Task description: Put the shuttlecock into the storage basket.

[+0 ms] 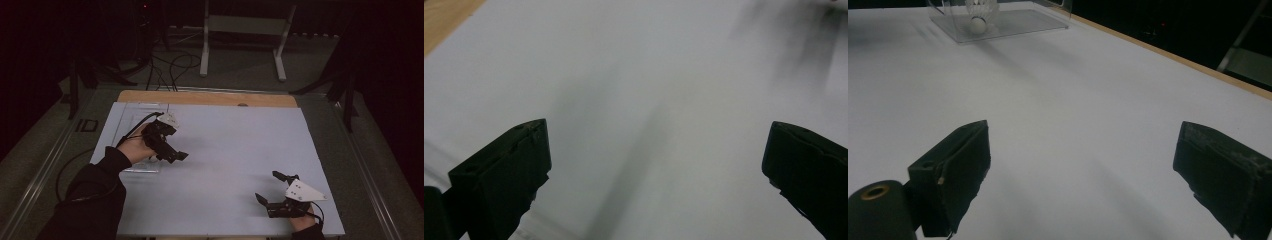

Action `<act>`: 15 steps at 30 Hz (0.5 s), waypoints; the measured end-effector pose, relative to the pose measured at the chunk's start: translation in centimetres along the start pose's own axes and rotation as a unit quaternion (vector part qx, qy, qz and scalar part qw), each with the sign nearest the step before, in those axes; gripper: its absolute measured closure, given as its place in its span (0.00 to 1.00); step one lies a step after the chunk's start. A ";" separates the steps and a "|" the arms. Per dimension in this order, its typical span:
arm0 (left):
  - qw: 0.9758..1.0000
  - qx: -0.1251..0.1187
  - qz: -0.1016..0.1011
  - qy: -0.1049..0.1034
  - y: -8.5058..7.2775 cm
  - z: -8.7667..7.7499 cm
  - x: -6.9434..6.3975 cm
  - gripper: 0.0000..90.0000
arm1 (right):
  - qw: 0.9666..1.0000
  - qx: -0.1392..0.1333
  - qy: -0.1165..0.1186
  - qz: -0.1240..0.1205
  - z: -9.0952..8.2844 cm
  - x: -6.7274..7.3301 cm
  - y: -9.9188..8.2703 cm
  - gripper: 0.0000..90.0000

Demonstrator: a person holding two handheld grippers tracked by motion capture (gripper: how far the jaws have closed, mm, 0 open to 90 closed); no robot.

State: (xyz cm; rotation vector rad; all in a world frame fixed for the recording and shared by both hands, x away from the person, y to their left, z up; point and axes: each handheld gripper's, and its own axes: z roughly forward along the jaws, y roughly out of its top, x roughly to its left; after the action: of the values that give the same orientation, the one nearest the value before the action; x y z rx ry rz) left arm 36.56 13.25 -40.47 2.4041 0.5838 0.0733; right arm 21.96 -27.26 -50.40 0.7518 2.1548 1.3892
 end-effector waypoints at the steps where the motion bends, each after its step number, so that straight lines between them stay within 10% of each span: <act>1: 1.000 -0.004 -0.002 -0.001 0.0 0.1 -0.1 0.00 | 1.000 0.000 -0.001 0.000 0.0 0.0 0.0 0.09; 15: 1.000 -0.016 0.005 -0.003 0.0 2.5 -1.5 0.00 | 1.000 0.001 -0.001 -0.001 0.0 0.0 0.0 0.09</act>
State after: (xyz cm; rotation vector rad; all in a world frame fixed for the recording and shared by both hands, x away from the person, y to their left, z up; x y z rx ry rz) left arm 35.76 11.14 -42.24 2.3756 0.5642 0.0798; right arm 21.94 -27.23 -50.38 0.7520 2.1552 1.3853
